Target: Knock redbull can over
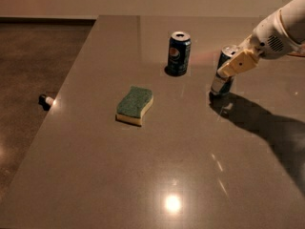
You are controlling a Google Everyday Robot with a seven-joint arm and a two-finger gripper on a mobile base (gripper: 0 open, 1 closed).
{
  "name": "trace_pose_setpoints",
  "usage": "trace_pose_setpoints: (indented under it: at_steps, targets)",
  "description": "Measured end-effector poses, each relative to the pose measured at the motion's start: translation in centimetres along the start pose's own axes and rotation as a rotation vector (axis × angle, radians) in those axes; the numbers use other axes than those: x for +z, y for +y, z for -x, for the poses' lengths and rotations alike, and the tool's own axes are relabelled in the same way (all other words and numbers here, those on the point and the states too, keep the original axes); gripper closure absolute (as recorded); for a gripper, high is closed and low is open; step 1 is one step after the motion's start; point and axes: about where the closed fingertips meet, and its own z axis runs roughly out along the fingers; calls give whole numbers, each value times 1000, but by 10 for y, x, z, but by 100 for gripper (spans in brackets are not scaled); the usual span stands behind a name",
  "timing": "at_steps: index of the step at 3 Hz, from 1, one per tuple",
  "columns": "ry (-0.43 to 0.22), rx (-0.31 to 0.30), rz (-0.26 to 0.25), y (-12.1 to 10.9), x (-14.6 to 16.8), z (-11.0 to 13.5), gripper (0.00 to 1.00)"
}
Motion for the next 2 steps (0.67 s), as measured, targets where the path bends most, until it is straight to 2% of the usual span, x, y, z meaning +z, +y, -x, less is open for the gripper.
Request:
trace_pose_setpoints:
  at_steps: [1, 2]
  targets:
    - [2, -46, -20, 24, -36, 7, 98]
    - [125, -97, -33, 45, -56, 5, 100]
